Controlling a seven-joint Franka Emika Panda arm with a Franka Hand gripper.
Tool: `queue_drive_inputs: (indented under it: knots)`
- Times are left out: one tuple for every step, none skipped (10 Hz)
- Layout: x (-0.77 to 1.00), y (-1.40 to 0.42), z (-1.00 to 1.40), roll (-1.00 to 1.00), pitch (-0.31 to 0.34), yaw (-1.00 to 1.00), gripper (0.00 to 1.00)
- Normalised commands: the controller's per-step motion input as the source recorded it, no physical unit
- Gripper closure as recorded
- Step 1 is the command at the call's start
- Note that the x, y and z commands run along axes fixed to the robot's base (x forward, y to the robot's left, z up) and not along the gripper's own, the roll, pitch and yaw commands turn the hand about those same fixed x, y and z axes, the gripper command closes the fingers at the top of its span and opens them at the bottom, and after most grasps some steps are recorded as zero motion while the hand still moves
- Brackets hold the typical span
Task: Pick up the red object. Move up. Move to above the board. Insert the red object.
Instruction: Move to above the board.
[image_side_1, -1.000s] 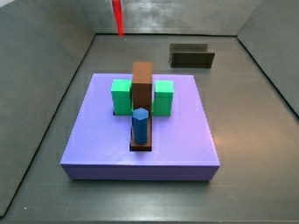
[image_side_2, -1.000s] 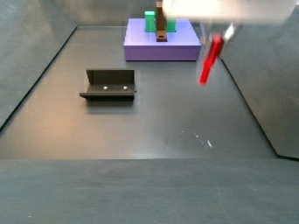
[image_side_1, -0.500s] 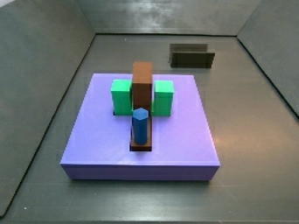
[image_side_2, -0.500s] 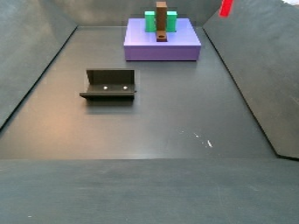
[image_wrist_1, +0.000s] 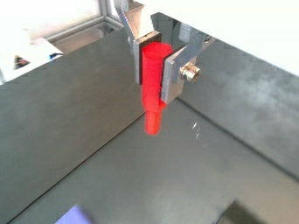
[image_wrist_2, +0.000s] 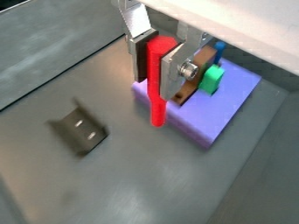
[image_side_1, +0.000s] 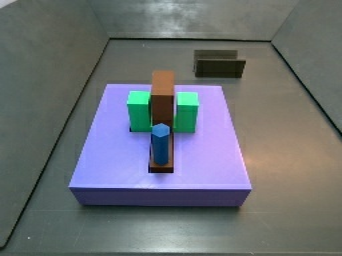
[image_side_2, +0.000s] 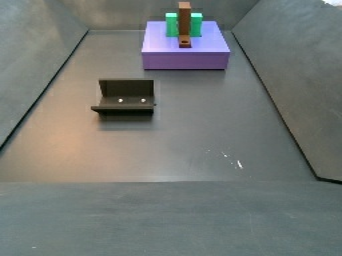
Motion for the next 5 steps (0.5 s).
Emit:
queue_drive_inputs:
  knots:
    - [0.46,-1.40,0.16,-0.01,0.218,-0.02,1.00]
    - [0.46,-1.40,0.17,0.01,0.180,0.00,1.00]
    - [0.48,-1.40,0.17,-0.03,0.137,0.00,1.00]
    - [0.49,-1.40,0.18,-0.02,0.117,0.01,1.00]
    - [0.52,-1.40,0.18,0.03,0.130,0.01,1.00]
